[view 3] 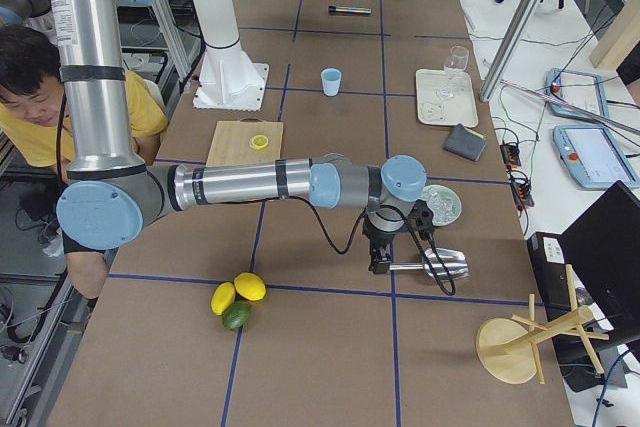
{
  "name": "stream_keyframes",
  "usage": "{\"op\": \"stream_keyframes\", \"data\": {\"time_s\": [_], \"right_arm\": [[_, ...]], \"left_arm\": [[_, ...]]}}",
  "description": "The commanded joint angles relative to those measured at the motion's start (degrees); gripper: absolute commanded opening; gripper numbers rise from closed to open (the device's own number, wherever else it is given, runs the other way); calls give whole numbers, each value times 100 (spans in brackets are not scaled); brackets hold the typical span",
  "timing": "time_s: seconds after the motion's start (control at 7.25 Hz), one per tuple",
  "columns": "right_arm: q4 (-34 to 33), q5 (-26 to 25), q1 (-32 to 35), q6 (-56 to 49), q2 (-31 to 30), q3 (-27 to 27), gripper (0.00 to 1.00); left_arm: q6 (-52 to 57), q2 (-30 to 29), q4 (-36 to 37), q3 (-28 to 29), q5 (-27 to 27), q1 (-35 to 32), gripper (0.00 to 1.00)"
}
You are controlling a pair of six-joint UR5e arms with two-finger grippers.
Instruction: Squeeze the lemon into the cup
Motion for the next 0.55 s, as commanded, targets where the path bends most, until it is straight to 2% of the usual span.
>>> {"op": "stream_keyframes", "data": {"time_s": [0.0,0.41], "right_arm": [[271,-8,0,70,-83,-5,100],[280,1,0,176,-74,12,100]], "left_arm": [[-8,-16,3,13,-3,3,100],[-17,-33,3,-5,-12,-15,100]]}}
